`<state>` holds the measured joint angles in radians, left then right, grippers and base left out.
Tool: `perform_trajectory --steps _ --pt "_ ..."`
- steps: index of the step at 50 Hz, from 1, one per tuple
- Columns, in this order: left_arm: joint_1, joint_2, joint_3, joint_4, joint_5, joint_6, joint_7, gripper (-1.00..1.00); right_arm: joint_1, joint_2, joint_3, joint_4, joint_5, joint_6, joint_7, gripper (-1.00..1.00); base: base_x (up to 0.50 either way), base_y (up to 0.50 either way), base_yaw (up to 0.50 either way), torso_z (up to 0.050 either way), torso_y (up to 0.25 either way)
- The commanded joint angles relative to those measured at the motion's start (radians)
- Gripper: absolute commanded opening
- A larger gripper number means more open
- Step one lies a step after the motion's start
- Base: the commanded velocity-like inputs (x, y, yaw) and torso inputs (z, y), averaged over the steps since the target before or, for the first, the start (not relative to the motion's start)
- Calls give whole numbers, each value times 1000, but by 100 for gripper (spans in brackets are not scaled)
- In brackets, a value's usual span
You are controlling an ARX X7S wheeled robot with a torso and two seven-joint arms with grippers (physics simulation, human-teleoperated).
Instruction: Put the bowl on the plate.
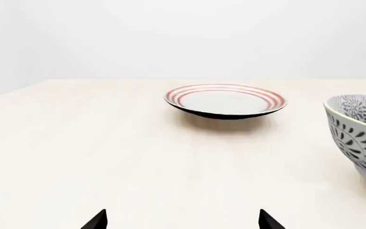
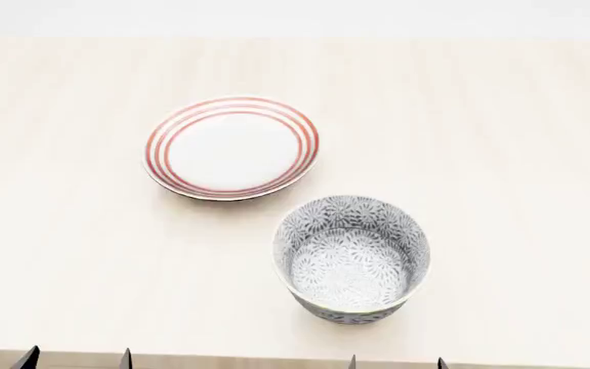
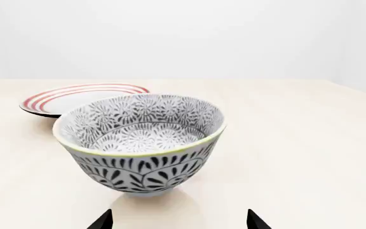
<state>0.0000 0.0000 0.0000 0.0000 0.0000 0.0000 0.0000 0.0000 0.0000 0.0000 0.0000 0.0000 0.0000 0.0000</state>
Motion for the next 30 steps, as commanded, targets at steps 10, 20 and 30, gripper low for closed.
perform_trajectory --steps 10,20,30 --pt "2 -36 15 -9 -21 6 -16 100 3 14 -57 41 29 -47 46 100 0 0 0 0 0" --pt "8 -77 28 35 -36 -23 -18 100 -17 41 -96 37 82 -75 98 100 0 0 0 0 0" --pt "-71 -89 3 219 -54 -203 -71 100 -200 158 125 -610 239 251 200 100 0 0 0 0 0"
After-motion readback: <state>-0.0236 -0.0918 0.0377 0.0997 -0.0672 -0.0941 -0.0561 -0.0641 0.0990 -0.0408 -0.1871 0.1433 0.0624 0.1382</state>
